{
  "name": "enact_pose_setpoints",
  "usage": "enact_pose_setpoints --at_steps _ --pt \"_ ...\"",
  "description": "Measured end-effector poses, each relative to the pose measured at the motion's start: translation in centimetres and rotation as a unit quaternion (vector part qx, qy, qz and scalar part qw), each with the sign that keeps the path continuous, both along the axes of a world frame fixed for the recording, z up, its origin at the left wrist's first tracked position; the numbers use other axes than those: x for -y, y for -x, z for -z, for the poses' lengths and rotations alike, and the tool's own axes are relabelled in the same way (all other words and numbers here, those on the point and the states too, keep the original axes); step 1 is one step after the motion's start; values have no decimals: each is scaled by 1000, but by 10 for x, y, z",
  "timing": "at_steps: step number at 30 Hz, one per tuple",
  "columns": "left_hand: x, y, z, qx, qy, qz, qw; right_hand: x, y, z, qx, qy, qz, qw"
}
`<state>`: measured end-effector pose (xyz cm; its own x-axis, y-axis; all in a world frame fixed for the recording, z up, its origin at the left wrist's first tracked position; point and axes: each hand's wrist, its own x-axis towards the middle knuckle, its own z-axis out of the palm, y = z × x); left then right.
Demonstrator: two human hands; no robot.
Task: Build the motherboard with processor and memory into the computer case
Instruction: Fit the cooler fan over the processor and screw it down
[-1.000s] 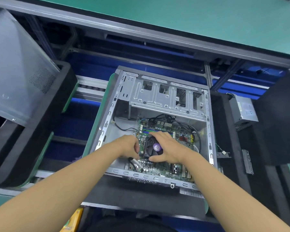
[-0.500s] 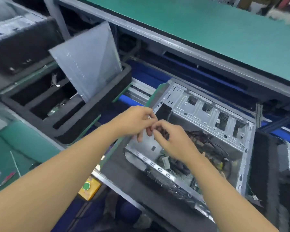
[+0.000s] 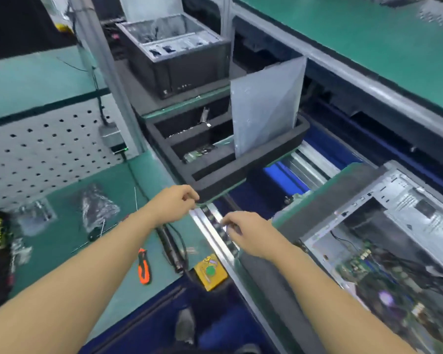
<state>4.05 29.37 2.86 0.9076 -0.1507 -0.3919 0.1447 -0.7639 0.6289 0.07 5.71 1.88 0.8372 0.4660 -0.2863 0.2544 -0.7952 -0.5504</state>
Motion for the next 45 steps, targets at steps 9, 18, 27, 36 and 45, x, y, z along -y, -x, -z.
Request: enact_pose_setpoints --at_steps 9,18,27,36,45 --pt "-99 43 94 -182 16 -141 973 -104 -4 92 -78 114 -151 979" --pt "-97 55 125 -217 71 -193 954 -160 -27 152 203 253 -509 798" --pt "-112 51 129 -224 134 -259 930 -163 -51 142 289 183 -624 702" --pt "-119 12 89 34 198 -388 899 -152 -38 66 251 -48 -385 887" --pt "-40 -38 -43 136 394 -213 884 -112 -12 -68 179 -320 -92 926"
